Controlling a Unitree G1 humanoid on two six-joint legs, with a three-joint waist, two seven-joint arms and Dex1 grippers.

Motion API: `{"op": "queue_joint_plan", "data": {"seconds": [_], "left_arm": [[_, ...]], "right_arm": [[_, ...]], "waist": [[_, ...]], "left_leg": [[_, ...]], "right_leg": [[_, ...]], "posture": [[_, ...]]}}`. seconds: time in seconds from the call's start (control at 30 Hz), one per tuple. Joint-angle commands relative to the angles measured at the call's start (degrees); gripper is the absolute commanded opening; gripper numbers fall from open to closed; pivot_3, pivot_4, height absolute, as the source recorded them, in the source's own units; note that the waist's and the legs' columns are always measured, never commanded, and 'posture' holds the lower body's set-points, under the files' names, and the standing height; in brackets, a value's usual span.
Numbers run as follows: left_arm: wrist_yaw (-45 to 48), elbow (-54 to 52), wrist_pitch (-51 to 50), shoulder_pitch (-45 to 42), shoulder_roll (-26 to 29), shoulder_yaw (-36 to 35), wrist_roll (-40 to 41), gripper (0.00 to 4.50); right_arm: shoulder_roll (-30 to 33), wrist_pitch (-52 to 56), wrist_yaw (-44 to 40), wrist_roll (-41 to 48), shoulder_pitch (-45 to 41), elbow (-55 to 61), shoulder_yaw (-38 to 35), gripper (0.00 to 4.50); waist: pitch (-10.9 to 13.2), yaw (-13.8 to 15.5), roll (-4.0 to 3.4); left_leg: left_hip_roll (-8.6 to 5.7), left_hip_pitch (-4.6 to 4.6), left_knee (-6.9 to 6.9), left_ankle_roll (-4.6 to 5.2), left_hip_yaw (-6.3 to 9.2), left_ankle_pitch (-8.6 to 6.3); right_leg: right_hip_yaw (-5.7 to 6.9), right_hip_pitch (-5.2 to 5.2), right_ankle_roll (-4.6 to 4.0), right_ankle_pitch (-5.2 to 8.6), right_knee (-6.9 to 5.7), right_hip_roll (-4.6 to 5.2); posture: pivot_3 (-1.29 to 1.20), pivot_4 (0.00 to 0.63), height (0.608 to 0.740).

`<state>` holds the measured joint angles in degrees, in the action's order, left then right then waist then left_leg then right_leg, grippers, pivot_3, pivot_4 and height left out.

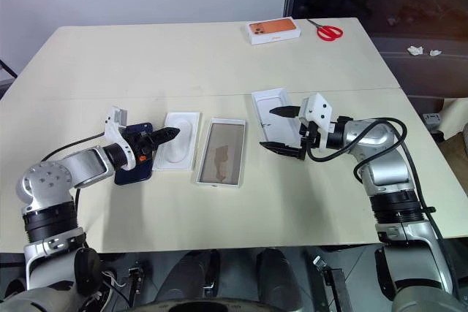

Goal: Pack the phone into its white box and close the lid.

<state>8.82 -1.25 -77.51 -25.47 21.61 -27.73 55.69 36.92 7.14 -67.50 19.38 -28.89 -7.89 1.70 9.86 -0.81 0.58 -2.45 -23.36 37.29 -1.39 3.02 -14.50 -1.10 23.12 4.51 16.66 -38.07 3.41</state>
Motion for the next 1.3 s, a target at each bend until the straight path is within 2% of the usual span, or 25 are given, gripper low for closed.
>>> {"op": "queue_joint_plan", "data": {"seconds": [0.03, 0.3, 0.73, 0.83, 0.97, 1.3], "left_arm": [[-0.3, -1.41, -1.66, 0.62, 2.14, 0.89, -1.03, 4.46], [-2.41, -2.09, -1.34, 0.09, 4.01, -0.29, -2.52, 4.46], [-2.38, 2.88, -0.61, -2.46, 0.62, 3.54, -5.26, 4.46], [-2.26, 3.34, -0.31, -2.42, 0.16, 3.14, -5.66, 3.72], [-0.72, 3.86, -1.05, -2.18, 0.92, 2.35, -5.45, 1.89], [0.09, 5.33, -1.25, -0.94, 0.41, 0.2, -5.89, 1.89]], "right_arm": [[0.11, -0.18, 0.41, 0.85, 0.21, 2.51, -1.25, 4.5], [0.02, 0.03, 0.9, 0.94, 0.73, 3.07, -1.2, 4.5], [-0.61, 0.33, 1.18, 0.87, 0.47, 3.38, -0.75, 4.5], [-0.46, 0.29, 1.14, 0.84, 0.51, 3.29, -0.85, 4.5], [-0.4, -0.11, 1.06, 0.56, 0.63, 2.82, -0.79, 4.5], [-0.5, -0.65, 1.16, 0.19, 0.32, 2.33, -0.66, 4.5]], "waist": [[0.0, 0.0, 0.0], [0.0, -0.03, 0.0], [-0.02, 0.02, 0.0], [-0.02, 0.07, 0.0], [-0.01, 0.13, 0.01], [-0.02, 0.1, 0.01]], "left_leg": [[0.0, 0.0, 0.0, 0.0, 0.01, 0.0], [0.0, 0.01, -0.02, -0.01, 0.01, 0.0], [0.0, 0.02, -0.03, -0.03, 0.01, 0.01], [0.0, 0.02, -0.02, -0.03, 0.01, 0.02], [-0.01, 0.02, -0.02, -0.03, 0.0, 0.02], [0.0, 0.02, -0.02, -0.03, 0.01, 0.02]], "right_leg": [[0.0, 0.0, 0.0, 0.0, 0.0, 0.0], [-0.01, 0.01, 0.0, 0.0, 0.0, -0.01], [-0.01, 0.0, 0.0, 0.0, -0.01, -0.01], [-0.01, -0.01, 0.0, 0.0, -0.01, -0.01], [-0.01, 0.0, 0.0, 0.0, 0.0, 0.0], [-0.01, -0.01, 0.0, 0.0, 0.0, 0.0]], "posture": [[0.0, 0.15, 0.74], [0.0, 0.15, 0.74], [0.0, 0.15, 0.74], [0.0, 0.15, 0.74], [0.0, 0.15, 0.74], [0.0, 0.15, 0.74]]}}
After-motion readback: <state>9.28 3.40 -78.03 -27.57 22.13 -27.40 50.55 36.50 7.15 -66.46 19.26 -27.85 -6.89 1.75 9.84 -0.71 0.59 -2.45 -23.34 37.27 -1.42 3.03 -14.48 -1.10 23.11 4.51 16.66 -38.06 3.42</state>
